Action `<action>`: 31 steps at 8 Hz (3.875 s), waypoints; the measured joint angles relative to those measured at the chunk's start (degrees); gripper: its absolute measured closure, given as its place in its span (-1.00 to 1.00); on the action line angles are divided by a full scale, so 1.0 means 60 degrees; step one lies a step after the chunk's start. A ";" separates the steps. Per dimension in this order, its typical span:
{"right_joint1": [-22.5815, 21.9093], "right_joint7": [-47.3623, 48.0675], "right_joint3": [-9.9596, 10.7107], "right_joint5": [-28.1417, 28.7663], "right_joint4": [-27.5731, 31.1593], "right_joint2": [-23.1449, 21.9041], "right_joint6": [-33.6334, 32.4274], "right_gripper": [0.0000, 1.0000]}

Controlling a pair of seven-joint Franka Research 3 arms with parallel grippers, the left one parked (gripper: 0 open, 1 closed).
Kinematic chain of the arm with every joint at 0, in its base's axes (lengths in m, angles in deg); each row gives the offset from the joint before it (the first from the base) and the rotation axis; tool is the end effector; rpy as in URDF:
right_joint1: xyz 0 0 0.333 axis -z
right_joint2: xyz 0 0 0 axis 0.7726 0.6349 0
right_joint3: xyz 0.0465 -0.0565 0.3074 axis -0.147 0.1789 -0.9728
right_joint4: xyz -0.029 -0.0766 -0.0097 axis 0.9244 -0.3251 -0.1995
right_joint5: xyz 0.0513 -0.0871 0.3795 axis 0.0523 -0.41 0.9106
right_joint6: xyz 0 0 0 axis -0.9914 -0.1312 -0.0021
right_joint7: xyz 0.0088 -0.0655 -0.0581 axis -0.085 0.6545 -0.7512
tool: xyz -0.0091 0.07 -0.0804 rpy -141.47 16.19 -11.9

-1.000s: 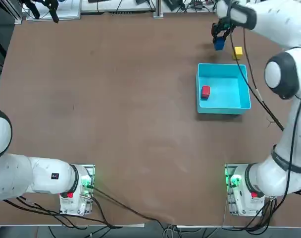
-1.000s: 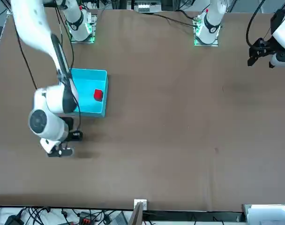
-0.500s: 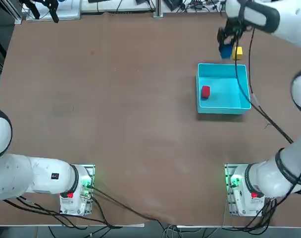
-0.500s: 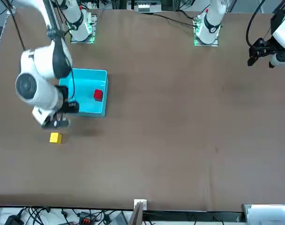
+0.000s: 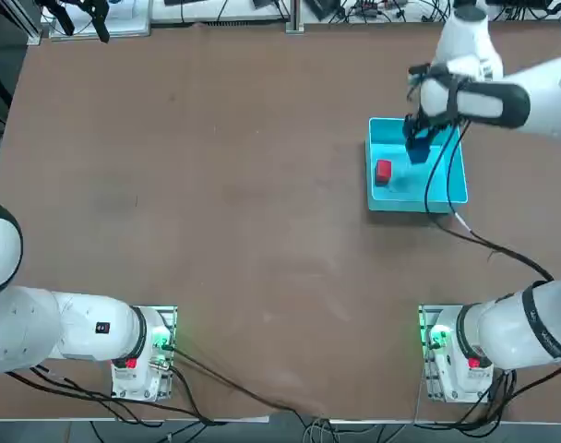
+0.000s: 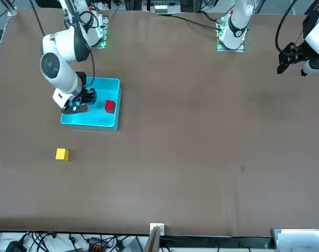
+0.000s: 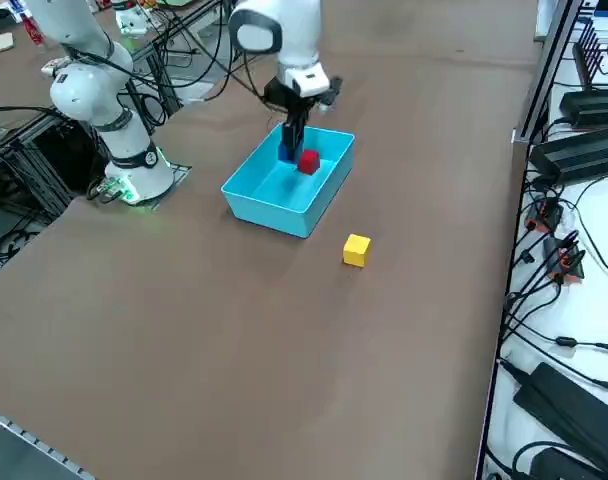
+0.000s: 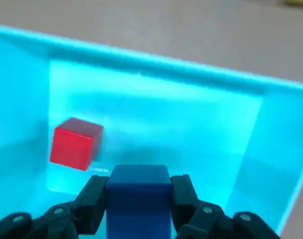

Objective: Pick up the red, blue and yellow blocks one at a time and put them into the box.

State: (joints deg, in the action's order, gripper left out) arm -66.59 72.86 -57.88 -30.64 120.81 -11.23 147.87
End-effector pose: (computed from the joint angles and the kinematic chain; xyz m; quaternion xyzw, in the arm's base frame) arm 0.4731 0.1209 0.3003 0.9961 0.0645 -0.0560 0.0211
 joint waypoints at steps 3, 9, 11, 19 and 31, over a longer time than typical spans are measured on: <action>0.0001 0.0012 0.0003 0.0000 0.0629 0.0133 0.0978 -0.70; 0.0780 -0.1273 0.0193 -0.0038 -0.2804 0.0616 -0.1103 -1.00; 0.1769 -0.2564 0.0248 -0.0040 -0.4870 0.2296 -0.1279 -1.00; 0.3094 -0.3891 0.0202 -0.0036 -0.7073 0.6102 0.0172 -1.00; 0.2631 -0.3437 0.0001 0.0035 -0.5041 0.2104 -0.2695 -0.42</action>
State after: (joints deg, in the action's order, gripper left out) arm -50.80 52.24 -57.87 -30.43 90.56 1.39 131.70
